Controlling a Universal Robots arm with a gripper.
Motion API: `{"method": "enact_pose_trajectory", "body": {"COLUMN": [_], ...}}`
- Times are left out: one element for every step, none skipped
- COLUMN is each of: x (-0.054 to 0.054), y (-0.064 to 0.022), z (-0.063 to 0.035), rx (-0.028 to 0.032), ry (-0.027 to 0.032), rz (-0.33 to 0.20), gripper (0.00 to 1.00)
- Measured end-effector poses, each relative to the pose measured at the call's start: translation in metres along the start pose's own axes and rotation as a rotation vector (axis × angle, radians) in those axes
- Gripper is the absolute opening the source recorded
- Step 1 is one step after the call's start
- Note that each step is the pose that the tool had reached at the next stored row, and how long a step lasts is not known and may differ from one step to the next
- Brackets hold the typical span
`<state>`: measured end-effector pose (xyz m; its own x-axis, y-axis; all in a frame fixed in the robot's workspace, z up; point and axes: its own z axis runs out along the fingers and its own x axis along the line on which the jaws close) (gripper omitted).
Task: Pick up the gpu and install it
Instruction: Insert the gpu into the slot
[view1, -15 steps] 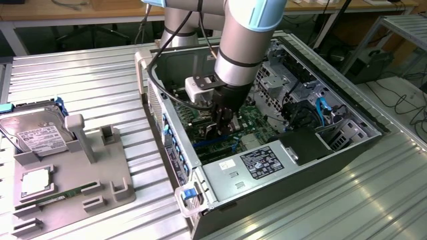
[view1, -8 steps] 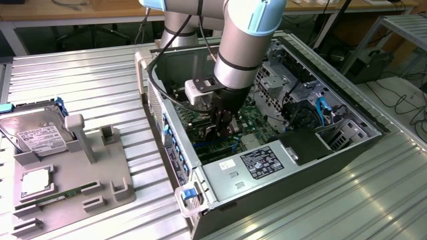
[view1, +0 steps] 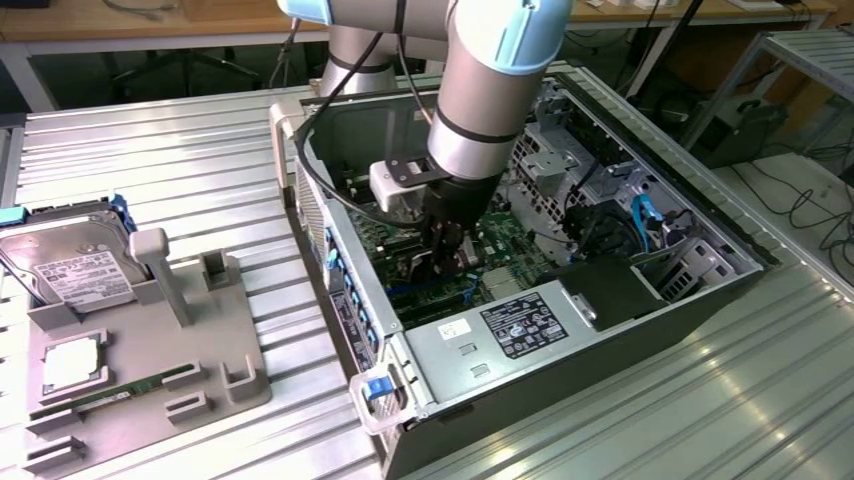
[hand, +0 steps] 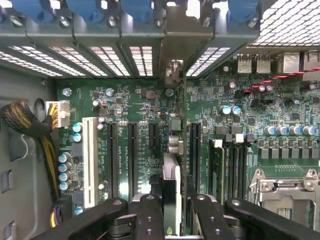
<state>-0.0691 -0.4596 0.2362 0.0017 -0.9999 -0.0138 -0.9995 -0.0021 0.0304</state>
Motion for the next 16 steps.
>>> {"method": "enact_pose_trajectory", "body": {"x": [0.0,0.0,0.0001,0.0001,0.0,-0.0001,-0.0001,-0.0001,-0.0001,-0.0001,-0.0001,-0.0007,-0.0004,-0.0003,-0.0001,-0.0002], "y": [0.0,-0.0001,-0.0001,-0.0001,-0.0001,-0.0001,-0.0001,-0.0001,-0.0001,-0.0001,-0.0001,-0.0003,-0.0002,-0.0001,-0.0001,-0.0001], "z": [0.002,0.0035,0.0051,0.006,0.0062,0.0065,0.0065,0.0065,0.0065,0.0065,0.0065,0.0082,0.0077,0.0072,0.0057,0.0046], "rx": [0.0,-0.0004,-0.0004,-0.0002,-0.0001,0.0,0.0001,0.0001,0.0001,0.0001,0.0001,0.0017,0.0011,0.0009,-0.0004,0.0004], "ry": [-0.0002,0.0006,0.0009,0.0005,0.0001,-0.0005,-0.0006,-0.0007,-0.0006,-0.0006,-0.0007,-0.0055,-0.0031,-0.0023,0.0004,-0.0013], "rz": [0.0,0.0,0.0,0.0,0.0,0.0,0.0,0.0,0.0,0.0,0.0,0.0,0.0,0.0,0.0,0.0], "gripper": [0.27,0.27,0.27,0.27,0.27,0.27,0.27,0.27,0.27,0.27,0.27,0.28,0.28,0.28,0.34,0.34]}}
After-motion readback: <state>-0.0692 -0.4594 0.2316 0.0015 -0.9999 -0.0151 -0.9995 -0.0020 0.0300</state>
